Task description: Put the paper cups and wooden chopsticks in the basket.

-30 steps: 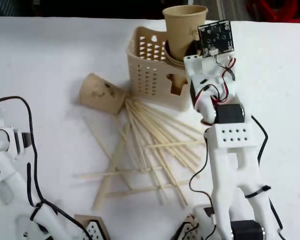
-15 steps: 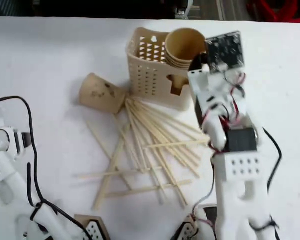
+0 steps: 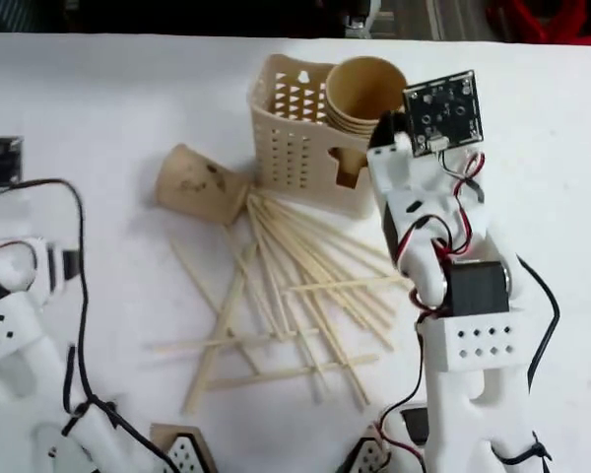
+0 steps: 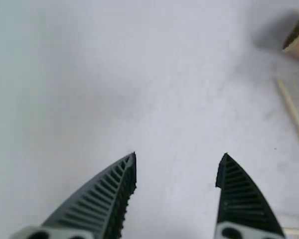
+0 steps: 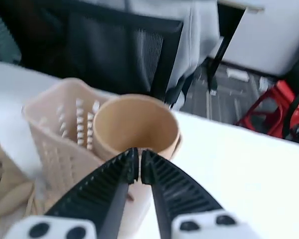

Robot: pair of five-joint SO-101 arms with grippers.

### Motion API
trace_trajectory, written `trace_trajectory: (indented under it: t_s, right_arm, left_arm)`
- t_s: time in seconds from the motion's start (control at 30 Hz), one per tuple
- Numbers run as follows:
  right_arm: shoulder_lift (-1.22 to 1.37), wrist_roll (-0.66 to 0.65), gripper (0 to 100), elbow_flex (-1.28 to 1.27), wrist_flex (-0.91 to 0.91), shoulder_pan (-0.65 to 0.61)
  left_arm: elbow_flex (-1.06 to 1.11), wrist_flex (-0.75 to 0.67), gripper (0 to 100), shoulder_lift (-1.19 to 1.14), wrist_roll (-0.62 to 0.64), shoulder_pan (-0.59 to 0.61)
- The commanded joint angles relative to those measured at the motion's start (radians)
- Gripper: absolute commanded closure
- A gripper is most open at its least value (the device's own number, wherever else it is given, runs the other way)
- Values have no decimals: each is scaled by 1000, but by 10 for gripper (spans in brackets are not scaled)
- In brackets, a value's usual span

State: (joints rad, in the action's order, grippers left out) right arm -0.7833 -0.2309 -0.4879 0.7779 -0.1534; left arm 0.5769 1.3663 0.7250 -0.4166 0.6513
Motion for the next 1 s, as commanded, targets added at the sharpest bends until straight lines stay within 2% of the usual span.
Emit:
trace_trajectory:
  t_s: [0.0, 0.23, 0.47, 0.73, 0.97]
  right_arm:
    - [-7, 8, 974, 8, 140, -2]
    - [-8, 34, 974, -118, 174, -1]
    - [-8, 83, 974, -229, 108, 56]
    - [-8, 84, 974, -265, 96, 74]
    - [-8, 84, 974, -267, 96, 76]
  left_arm:
    - [-121, 9, 740, -12, 12, -133]
    - [-396, 74, 736, -397, -9, -277]
    - [-799, 183, 736, -814, -261, -375]
    - [-1235, 364, 736, -1159, -474, -481]
    - [-1482, 393, 736, -1419, -511, -484]
